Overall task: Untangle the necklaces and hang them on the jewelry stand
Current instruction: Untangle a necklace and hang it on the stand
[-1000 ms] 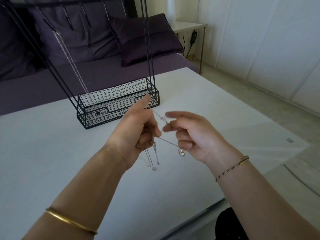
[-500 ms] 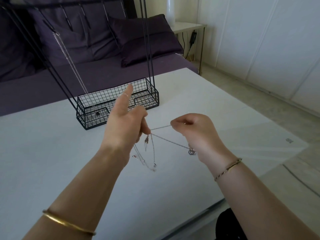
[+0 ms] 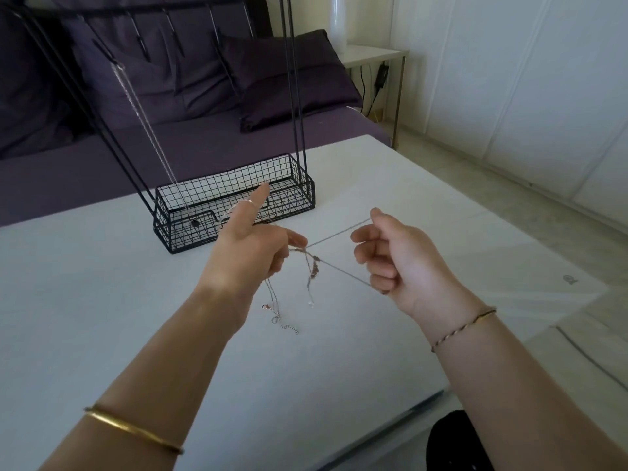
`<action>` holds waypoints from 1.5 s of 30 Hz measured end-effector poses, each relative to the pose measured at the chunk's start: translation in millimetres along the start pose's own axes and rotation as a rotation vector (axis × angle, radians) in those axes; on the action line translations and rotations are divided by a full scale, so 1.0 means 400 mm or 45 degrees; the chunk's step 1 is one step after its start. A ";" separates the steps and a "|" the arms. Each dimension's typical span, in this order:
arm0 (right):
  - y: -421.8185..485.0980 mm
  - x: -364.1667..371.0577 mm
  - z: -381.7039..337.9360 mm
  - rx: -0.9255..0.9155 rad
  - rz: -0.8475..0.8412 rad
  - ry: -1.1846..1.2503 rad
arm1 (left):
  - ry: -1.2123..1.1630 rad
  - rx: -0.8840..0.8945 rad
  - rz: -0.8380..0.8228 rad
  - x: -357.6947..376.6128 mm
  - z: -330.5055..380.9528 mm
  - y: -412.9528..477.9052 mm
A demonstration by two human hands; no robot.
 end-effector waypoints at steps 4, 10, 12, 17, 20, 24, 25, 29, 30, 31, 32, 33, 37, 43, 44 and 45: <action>0.000 -0.027 -0.038 -0.536 0.259 -0.752 | 0.118 0.064 0.000 -0.008 -0.008 0.004; -0.003 -0.010 -0.042 -0.661 0.113 -1.153 | 0.297 0.193 0.031 -0.003 -0.005 0.005; -0.004 0.001 -0.040 -0.659 0.002 -1.000 | 0.324 0.222 0.031 -0.003 -0.006 0.006; 0.004 -0.002 -0.052 -0.877 0.215 -0.941 | 0.434 0.386 0.046 0.003 -0.001 0.004; 0.002 -0.010 -0.058 -0.949 0.365 -1.017 | 0.550 0.515 0.133 0.003 0.013 -0.001; -0.009 -0.016 -0.064 -1.029 0.601 -1.363 | 0.631 0.600 0.211 0.005 0.027 -0.010; -0.012 -0.015 -0.065 -1.047 0.647 -1.465 | 0.650 0.601 0.216 0.007 0.028 -0.012; -0.016 -0.025 -0.071 -1.046 0.777 -1.377 | 0.684 0.573 0.212 0.011 0.024 -0.014; -0.010 -0.031 -0.072 -1.010 0.776 -1.224 | 0.681 0.556 0.210 0.010 0.022 -0.012; 0.000 -0.036 -0.068 -0.934 0.725 -1.015 | 0.686 0.543 0.208 0.009 0.020 -0.010; 0.013 -0.041 -0.062 -0.837 0.645 -0.727 | 0.698 0.532 0.207 0.009 0.018 -0.008; 0.025 -0.045 -0.053 -0.702 0.551 -0.397 | 0.714 0.519 0.205 0.007 0.014 -0.006; 0.037 -0.036 -0.020 -0.224 0.256 0.363 | 0.762 0.445 0.202 -0.001 -0.005 0.003; 0.040 -0.046 -0.029 -0.261 0.357 0.587 | 0.820 0.419 0.196 0.006 -0.016 0.013; 0.042 -0.047 -0.028 -0.242 0.349 0.652 | 0.837 0.411 0.208 0.004 -0.018 0.014; 0.044 -0.048 -0.028 -0.234 0.343 0.698 | 0.854 0.405 0.221 0.002 -0.019 0.015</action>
Point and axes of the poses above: each hand's wrist, its own y-axis towards the middle knuckle, its own x-axis out of the palm, z = x × y, the point moved 5 cm from there along y, towards the middle knuckle, and after that the axes turned 8 degrees about z, right-handed, at the moved point
